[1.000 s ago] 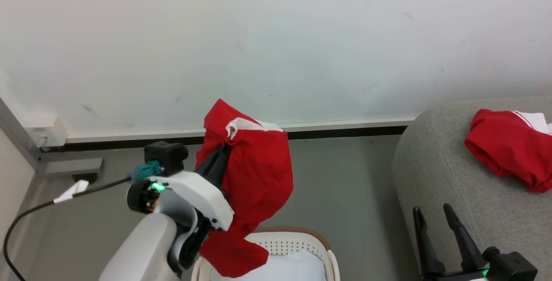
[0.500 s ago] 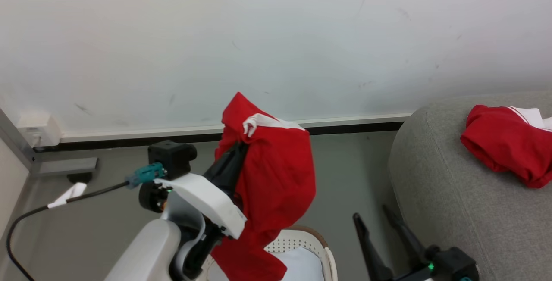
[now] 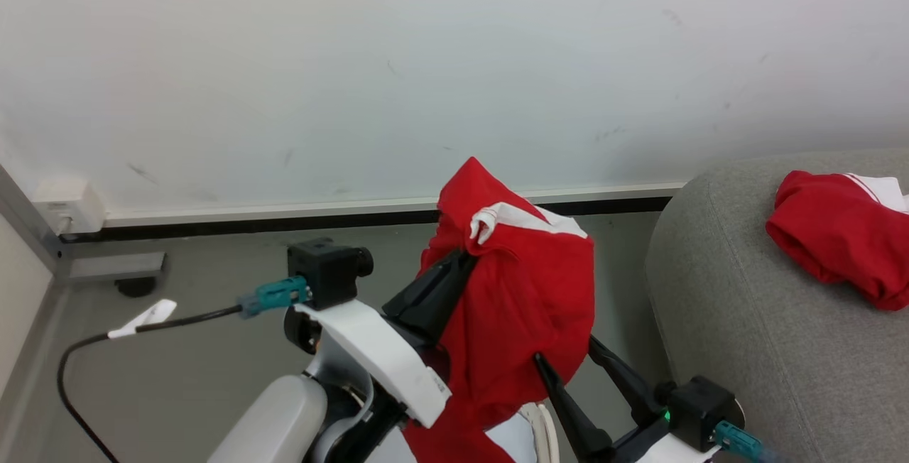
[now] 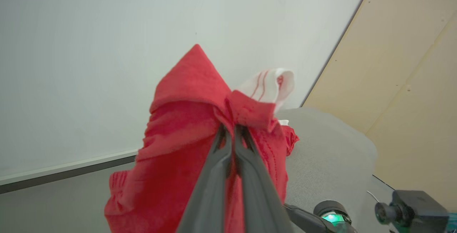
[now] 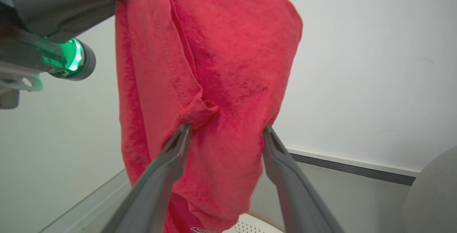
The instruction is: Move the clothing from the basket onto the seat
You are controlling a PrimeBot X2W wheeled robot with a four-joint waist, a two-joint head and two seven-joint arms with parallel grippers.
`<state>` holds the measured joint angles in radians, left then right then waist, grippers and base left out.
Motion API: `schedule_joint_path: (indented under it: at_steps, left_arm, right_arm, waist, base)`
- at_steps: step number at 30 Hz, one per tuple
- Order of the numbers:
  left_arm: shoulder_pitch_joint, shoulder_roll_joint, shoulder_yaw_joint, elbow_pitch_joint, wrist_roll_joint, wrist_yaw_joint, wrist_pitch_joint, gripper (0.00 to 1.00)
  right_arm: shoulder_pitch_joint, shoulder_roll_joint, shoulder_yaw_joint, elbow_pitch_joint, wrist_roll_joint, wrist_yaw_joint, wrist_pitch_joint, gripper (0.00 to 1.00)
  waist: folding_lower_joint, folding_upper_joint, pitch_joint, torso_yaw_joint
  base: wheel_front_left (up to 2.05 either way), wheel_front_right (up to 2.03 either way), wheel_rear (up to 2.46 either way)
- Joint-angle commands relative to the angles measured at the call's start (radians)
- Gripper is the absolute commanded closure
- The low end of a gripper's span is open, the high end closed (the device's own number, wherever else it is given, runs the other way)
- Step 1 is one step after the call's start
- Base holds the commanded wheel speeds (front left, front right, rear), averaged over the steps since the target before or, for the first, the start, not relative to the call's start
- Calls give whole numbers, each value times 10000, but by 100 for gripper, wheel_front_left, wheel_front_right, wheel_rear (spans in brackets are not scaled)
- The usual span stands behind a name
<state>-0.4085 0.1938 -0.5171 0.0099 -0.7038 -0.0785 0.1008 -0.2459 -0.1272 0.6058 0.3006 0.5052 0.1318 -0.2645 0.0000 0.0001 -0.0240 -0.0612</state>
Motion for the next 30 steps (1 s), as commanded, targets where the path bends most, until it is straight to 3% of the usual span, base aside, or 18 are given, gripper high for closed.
schedule_joint_path:
  at_steps: [1, 9, 16, 17, 18, 22, 24, 25, 26, 30]
  left_arm:
    - [128, 22, -32, -131, -106, -48, 121, 100]
    - [232, 53, -355, -399, -334, -121, 456, 100]
    - [296, -13, -612, -324, -289, -144, 529, 100]
    - [314, -24, -642, -303, -268, -144, 509, 100]
    - [325, -42, -673, -285, -250, -144, 493, 100]
    - [335, -61, -739, -201, -150, -84, 452, 99]
    - [325, -34, -741, -178, -44, -25, 357, 56]
    - [333, -28, -742, -166, -25, -19, 339, 11]
    - [347, -12, -747, -135, 19, 7, 327, 0]
    - [305, 181, -786, 0, 380, 83, 152, 0]
  right_arm:
    - [-209, -170, 202, 61, 301, -23, 3, 0]
    - [-1207, -546, 1907, 82, 1954, -23, 3, 0]
    - [-1825, -333, 2266, 44, 2246, -23, 3, 0]
    - [-1896, -313, 2221, 90, 2140, -23, 2, 52]
    - [-1931, -272, 2198, 104, 2079, -23, 2, 97]
    - [-1954, -184, 2152, 70, 1933, -23, 2, 100]
    - [-1933, -187, 2087, 28, 1868, -23, 2, 100]
    - [-1915, -184, 2044, 4, 1845, -23, 2, 100]
    - [-1891, -180, 1989, -10, 1816, -23, 2, 100]
    - [-1845, -183, 1666, -19, 1545, -23, 2, 100]
  waist:
    - [0, -1, 5, 8]
    - [0, -1, 69, 29]
    - [0, -1, 101, 92]
    - [0, -1, 102, 103]
    - [0, -1, 101, 118]
    - [0, -1, 95, 187]
    - [0, -1, 97, 221]
    - [0, -1, 101, 237]
    - [0, -1, 99, 254]
    - [0, -1, 97, 304]
  base:
    - [0, 0, 0]
    - [0, 0, 0]
    - [0, 0, 0]
    - [0, 0, 0]
    - [0, 0, 0]
    - [0, 0, 0]
    - [0, 0, 0]
    - [0, 0, 0]
    - [0, 0, 0]
    - [0, 0, 0]
